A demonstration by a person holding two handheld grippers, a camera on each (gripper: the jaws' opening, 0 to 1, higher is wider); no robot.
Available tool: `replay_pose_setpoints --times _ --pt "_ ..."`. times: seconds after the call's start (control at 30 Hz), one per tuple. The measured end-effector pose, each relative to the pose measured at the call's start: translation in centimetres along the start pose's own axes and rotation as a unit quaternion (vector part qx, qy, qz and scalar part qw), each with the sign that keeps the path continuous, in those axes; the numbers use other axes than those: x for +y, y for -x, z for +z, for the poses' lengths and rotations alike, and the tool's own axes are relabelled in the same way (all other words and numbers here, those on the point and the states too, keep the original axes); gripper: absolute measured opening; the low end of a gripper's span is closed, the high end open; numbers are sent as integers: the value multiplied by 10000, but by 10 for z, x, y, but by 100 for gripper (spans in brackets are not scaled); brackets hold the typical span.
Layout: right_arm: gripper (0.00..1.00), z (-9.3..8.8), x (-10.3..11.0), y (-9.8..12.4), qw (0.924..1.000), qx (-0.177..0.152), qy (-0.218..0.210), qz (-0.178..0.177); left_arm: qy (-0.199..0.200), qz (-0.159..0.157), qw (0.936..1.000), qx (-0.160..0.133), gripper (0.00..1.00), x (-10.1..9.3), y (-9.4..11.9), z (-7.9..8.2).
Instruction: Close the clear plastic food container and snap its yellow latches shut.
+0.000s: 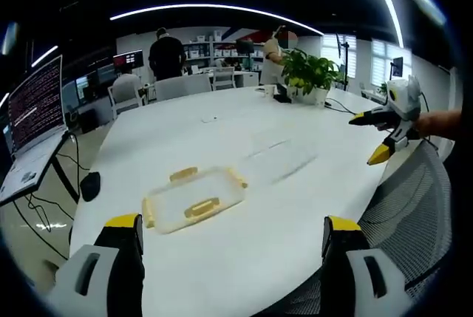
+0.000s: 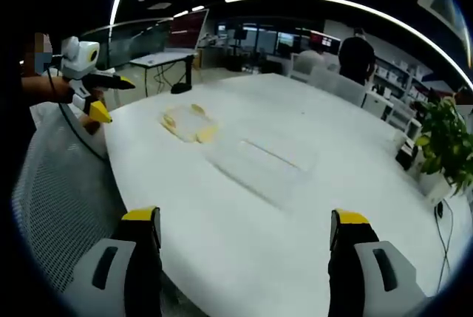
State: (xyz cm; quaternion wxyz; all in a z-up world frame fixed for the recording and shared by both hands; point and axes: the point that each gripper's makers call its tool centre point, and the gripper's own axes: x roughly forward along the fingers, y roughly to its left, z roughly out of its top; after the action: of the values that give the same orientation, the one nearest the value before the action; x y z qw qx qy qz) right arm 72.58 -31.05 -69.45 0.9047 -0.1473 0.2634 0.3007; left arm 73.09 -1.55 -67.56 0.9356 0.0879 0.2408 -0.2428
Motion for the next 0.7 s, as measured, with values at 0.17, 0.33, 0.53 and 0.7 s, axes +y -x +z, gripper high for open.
replay_pose_setpoints --times 0.17,0.33,0.53,0.7 --pt "93 0 -1 0 10000 -8 -5 -16 7 -3 10000 -24 99 1 -1 1" --pt "93 1 -1 0 10000 -19 -4 -16 7 -13 10000 -22 99 2 -1 1" --pt "93 0 -1 0 10000 -14 -9 -18 -2 -22 10000 -15 99 1 0 0" --pt "93 0 -1 0 10000 -19 -23 -32 -6 -34 10000 -32 99 2 0 0"
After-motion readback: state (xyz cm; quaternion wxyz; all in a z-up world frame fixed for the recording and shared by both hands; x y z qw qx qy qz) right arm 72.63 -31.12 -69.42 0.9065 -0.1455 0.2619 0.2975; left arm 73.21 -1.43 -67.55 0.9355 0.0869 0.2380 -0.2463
